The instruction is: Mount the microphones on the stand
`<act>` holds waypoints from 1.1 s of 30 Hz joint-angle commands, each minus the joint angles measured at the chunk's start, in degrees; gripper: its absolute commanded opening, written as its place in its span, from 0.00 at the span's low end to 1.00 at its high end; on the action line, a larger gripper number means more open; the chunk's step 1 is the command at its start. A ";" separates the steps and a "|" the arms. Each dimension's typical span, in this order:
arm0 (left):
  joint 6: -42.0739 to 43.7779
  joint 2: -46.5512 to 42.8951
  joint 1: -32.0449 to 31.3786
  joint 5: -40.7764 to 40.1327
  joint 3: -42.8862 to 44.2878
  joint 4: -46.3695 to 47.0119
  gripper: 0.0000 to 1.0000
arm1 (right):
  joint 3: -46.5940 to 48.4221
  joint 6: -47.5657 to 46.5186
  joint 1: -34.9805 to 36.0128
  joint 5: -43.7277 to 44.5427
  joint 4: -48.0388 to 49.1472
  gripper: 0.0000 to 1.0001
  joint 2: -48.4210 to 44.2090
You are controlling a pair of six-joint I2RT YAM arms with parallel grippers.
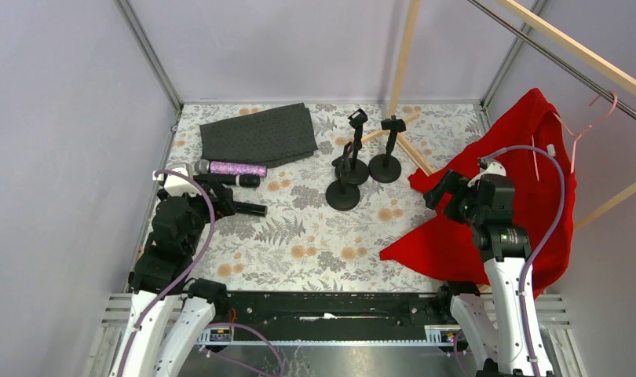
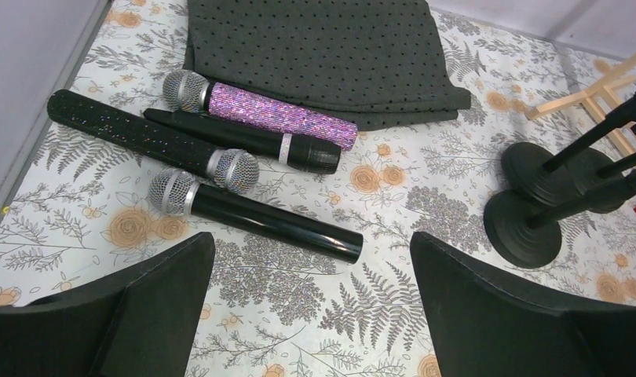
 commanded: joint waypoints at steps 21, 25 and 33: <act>-17.52 23.65 -0.34 -3.85 10.68 -15.26 0.99 | 1.47 0.48 -0.11 1.74 0.47 1.00 -1.42; -15.94 26.37 -0.28 -2.66 10.93 -14.46 0.99 | 1.47 0.44 -0.11 1.54 0.45 1.00 -1.38; -15.01 26.35 -0.28 -1.10 10.50 -10.94 0.99 | 1.14 0.45 -0.11 1.33 0.83 1.00 -0.98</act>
